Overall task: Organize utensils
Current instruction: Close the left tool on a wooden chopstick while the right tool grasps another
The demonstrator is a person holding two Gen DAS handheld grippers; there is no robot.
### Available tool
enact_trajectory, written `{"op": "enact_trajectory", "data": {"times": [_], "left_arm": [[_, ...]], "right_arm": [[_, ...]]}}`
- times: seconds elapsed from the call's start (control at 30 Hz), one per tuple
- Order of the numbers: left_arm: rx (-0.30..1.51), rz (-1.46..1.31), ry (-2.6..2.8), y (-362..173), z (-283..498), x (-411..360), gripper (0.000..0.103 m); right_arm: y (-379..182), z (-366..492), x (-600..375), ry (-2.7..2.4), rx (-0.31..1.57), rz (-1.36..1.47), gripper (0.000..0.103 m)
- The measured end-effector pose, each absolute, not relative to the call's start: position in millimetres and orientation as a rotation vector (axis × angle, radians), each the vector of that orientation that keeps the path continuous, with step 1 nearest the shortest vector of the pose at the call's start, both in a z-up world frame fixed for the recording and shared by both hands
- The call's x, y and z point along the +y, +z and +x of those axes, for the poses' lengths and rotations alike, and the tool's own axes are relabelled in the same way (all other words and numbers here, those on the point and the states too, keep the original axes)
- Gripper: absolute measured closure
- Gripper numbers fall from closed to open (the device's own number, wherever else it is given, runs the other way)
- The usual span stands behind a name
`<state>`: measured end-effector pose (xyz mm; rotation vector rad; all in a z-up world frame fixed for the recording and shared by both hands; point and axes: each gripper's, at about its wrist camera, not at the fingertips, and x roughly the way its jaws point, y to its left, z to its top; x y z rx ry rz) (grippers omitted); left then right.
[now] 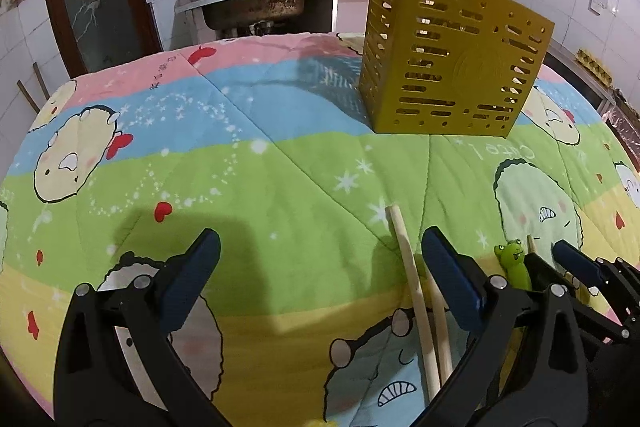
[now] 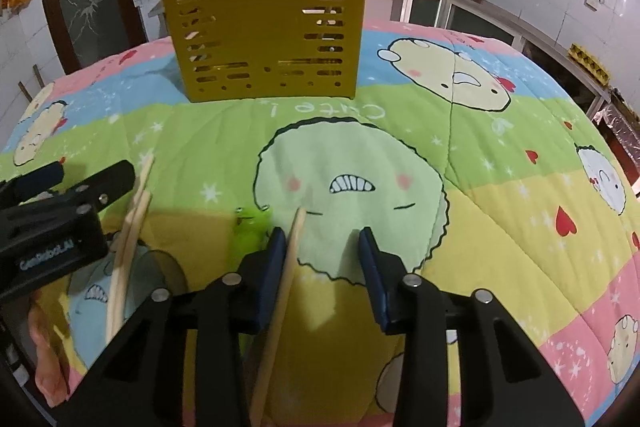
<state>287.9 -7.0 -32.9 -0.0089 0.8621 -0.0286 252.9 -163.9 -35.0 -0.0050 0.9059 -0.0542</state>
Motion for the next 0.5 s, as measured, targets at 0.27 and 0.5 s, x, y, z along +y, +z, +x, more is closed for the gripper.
{"op": "enact_trajectory", "data": {"times": [0.27,0.5], "left_arm": [[0.913,-0.016,-0.061,-44,292,-11,0.019],[0.918,0.013,-0.078,-45,287,-20,0.029]], "right_arm": [[-34,251,-167,-0.038,0.883,-0.005,0.085],[-32,252,-172,-0.024,0.879,0.004,0.091]]}}
